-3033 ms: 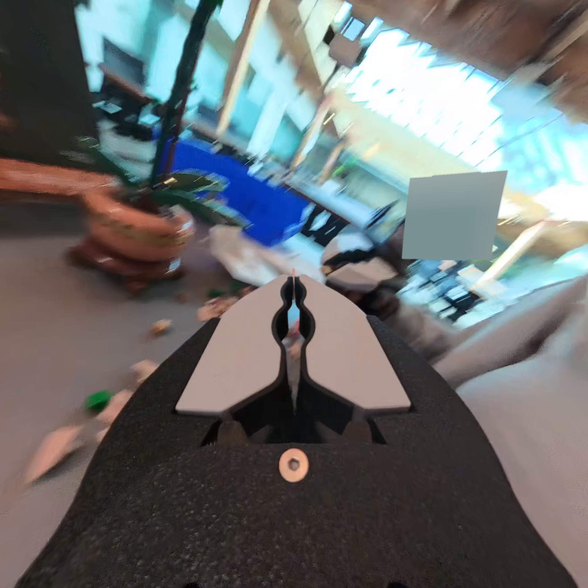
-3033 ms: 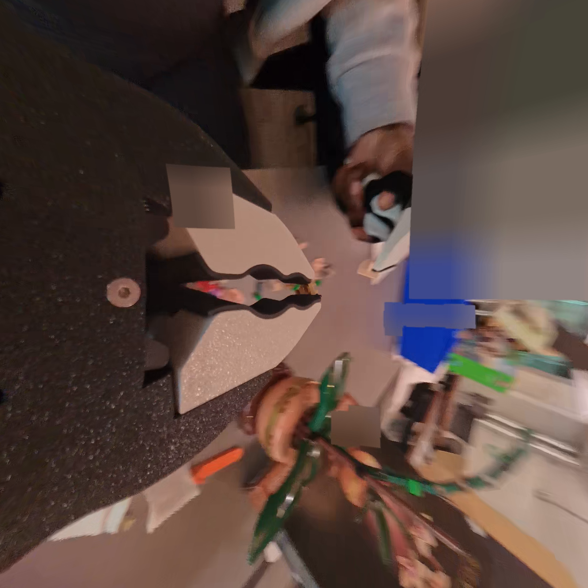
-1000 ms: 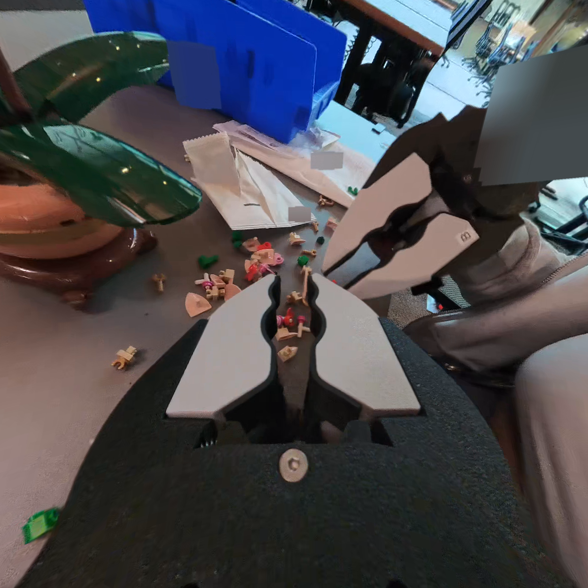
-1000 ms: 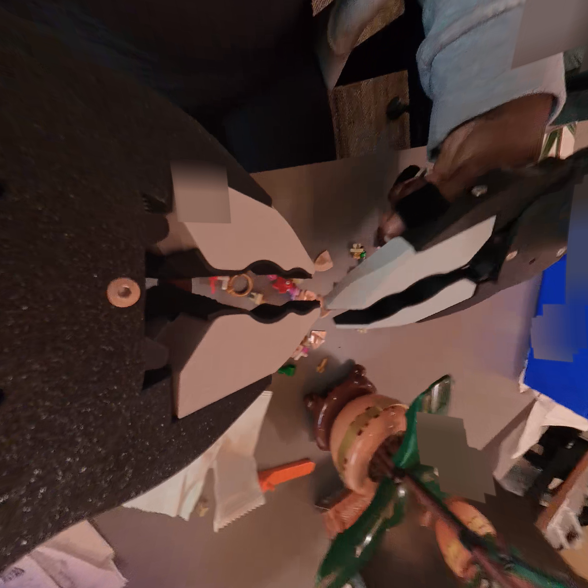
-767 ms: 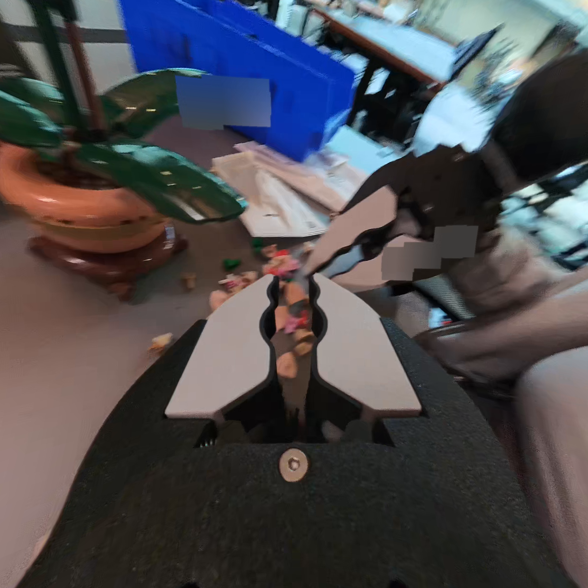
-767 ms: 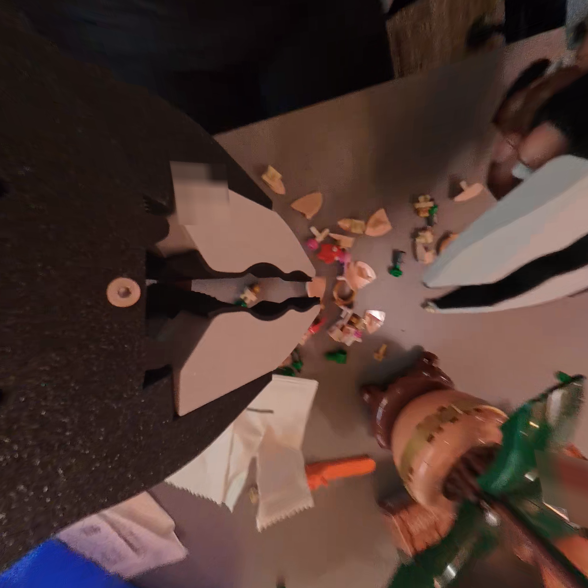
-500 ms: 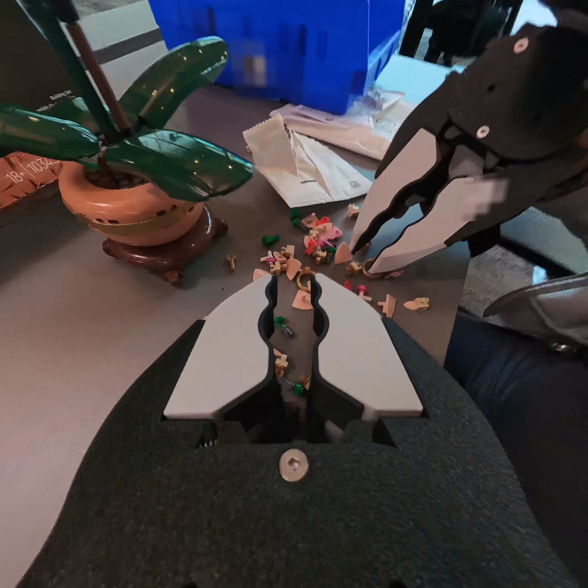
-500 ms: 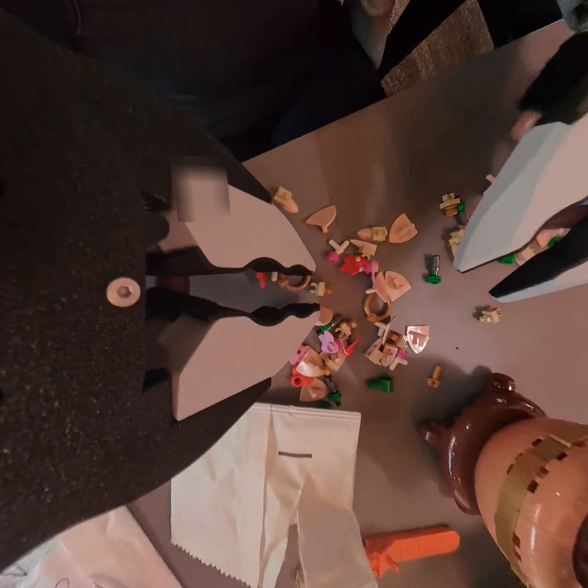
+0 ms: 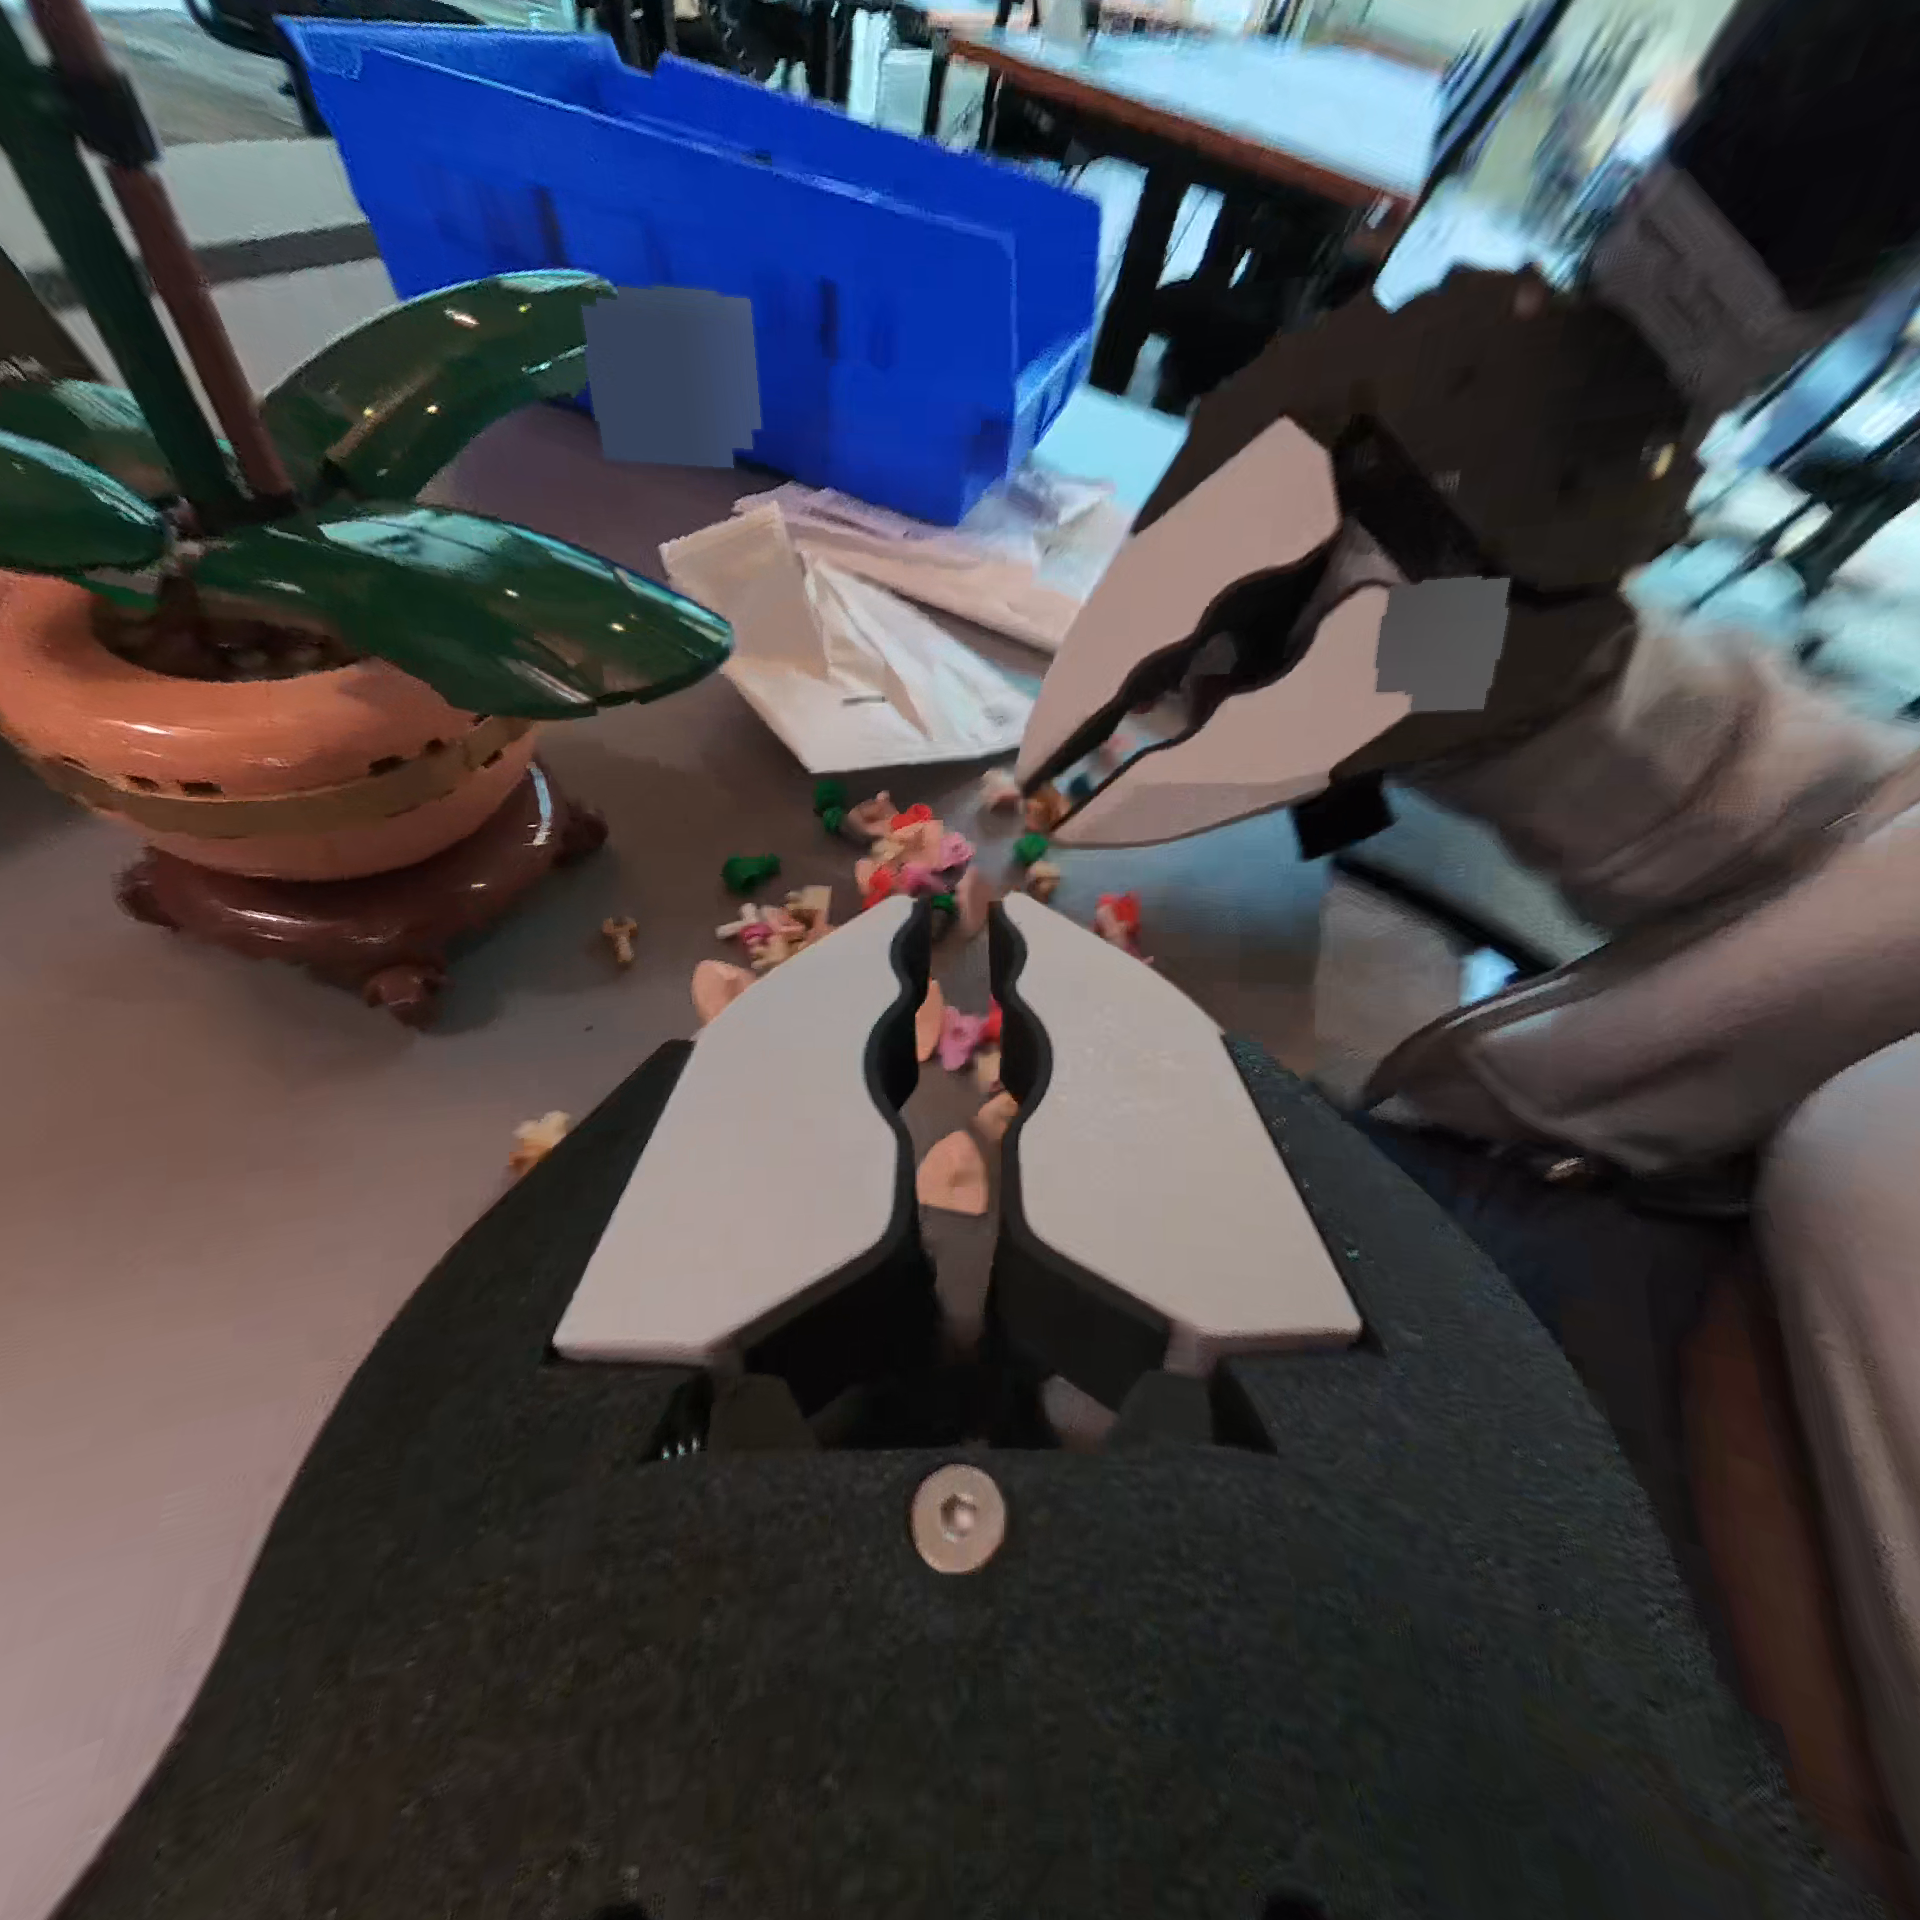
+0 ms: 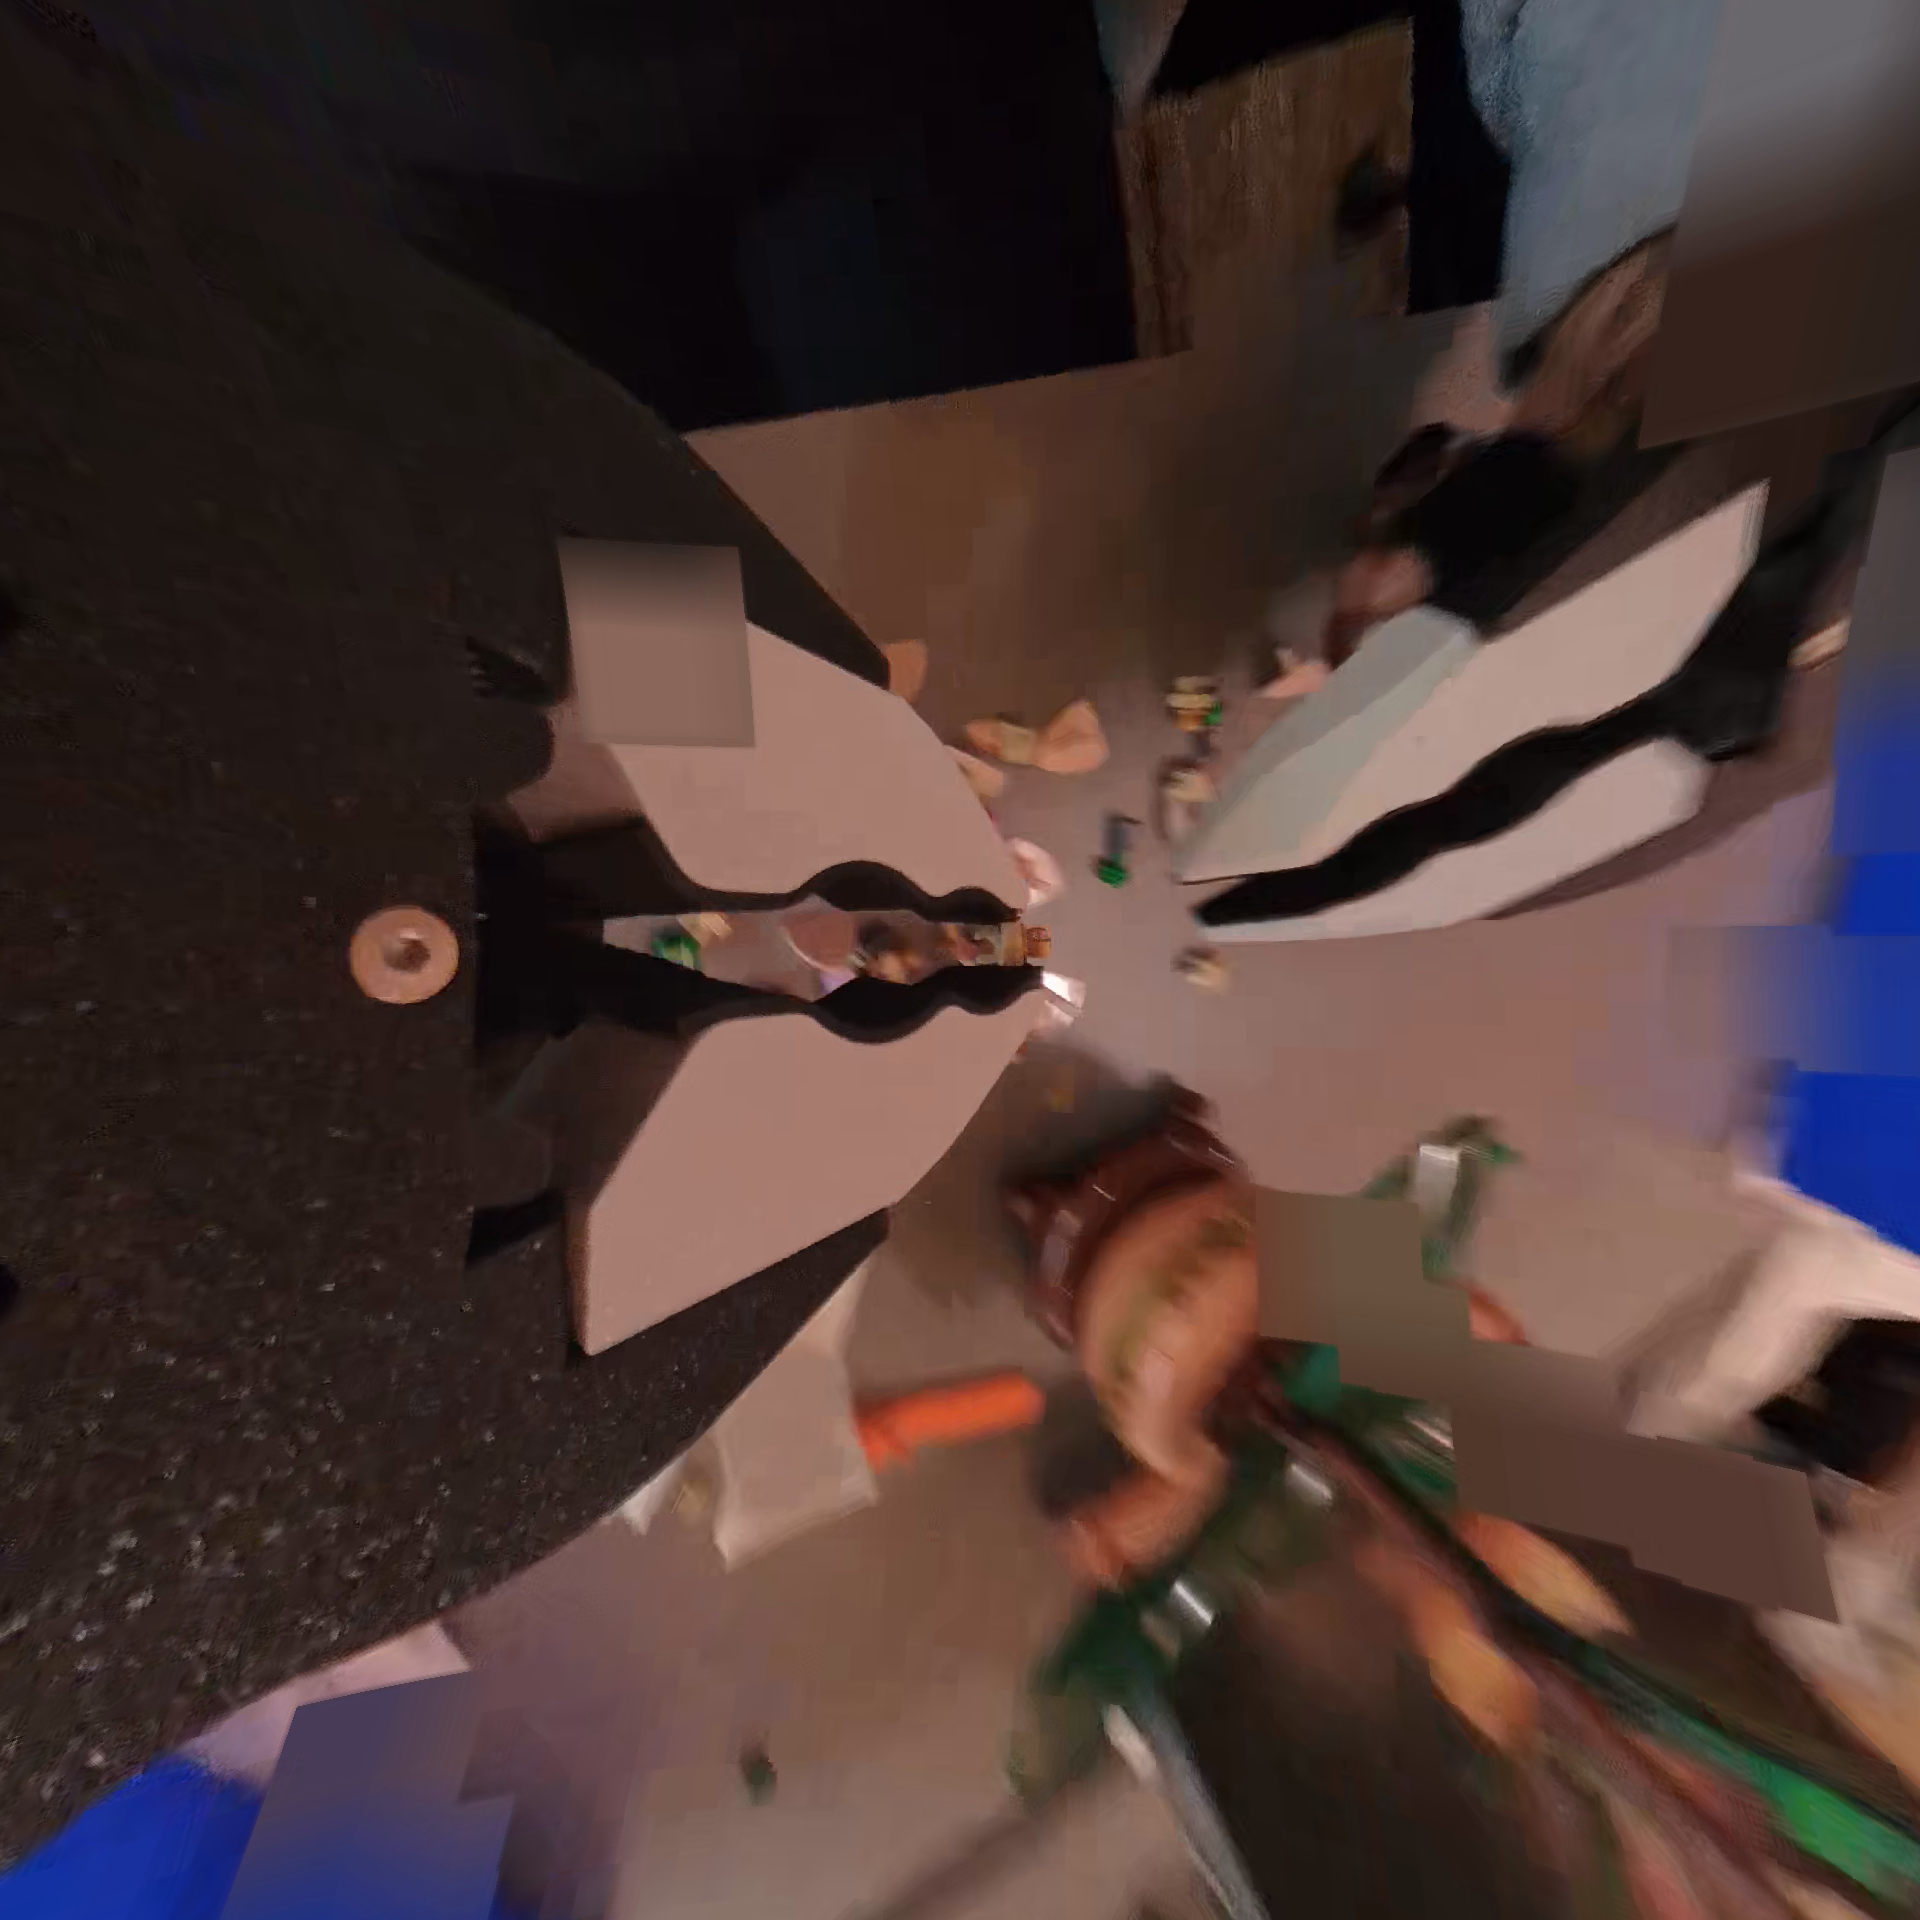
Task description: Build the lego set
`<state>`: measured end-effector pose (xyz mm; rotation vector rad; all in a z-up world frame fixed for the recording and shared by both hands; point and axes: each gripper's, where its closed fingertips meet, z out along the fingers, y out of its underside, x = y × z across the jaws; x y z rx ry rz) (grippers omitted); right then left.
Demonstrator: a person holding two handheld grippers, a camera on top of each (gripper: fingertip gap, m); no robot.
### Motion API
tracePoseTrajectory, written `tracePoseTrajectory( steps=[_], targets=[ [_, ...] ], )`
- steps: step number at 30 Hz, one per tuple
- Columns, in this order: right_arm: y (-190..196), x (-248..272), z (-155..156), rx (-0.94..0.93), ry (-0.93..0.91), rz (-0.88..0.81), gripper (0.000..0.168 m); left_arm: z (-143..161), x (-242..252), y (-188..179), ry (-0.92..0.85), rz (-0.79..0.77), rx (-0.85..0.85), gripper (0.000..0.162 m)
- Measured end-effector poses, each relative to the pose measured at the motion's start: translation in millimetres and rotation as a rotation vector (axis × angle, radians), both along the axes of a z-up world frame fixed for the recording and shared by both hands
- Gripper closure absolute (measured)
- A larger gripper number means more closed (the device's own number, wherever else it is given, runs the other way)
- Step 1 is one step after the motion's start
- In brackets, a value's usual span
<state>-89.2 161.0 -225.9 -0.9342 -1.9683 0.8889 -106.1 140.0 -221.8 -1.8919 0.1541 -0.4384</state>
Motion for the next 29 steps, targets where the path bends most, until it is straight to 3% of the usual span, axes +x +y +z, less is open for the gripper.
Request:
tracePoseTrajectory(
  steps=[1, 4, 6, 21, 24, 29],
  targets=[
    [-2.8, -0.5, 15.3, 0.057, 0.103, 0.019, 0.162, 6.6, 3.2, 0.4, -0.097, -0.014, 0.017, 0.153],
    [-9.0, 0.2, 41.1, 0.232, 0.271, 0.039, 0.162, 33.3, 13.1, -2.2, -0.37, -0.089, 0.098, 0.15],
    [-13.6, 0.5, 48.5, 0.29, 0.314, 0.05, 0.161, 42.2, 17.2, -3.2, -0.44, -0.119, 0.127, 0.147],
    [-30.3, 4.8, 63.9, 0.344, 0.418, 0.091, 0.162, 60.5, 32.5, -8.0, -0.519, -0.203, 0.213, 0.156],
    [-33.8, 6.6, 69.7, 0.393, 0.464, 0.1, 0.162, 65.4, 33.9, -10.2, -0.583, -0.231, 0.217, 0.149],
    [-41.9, 11.2, 80.5, 0.572, 0.589, 0.098, 0.162, 77.2, 40.8, -17.1, -0.581, -0.28, 0.261, 0.153]
  ],
)
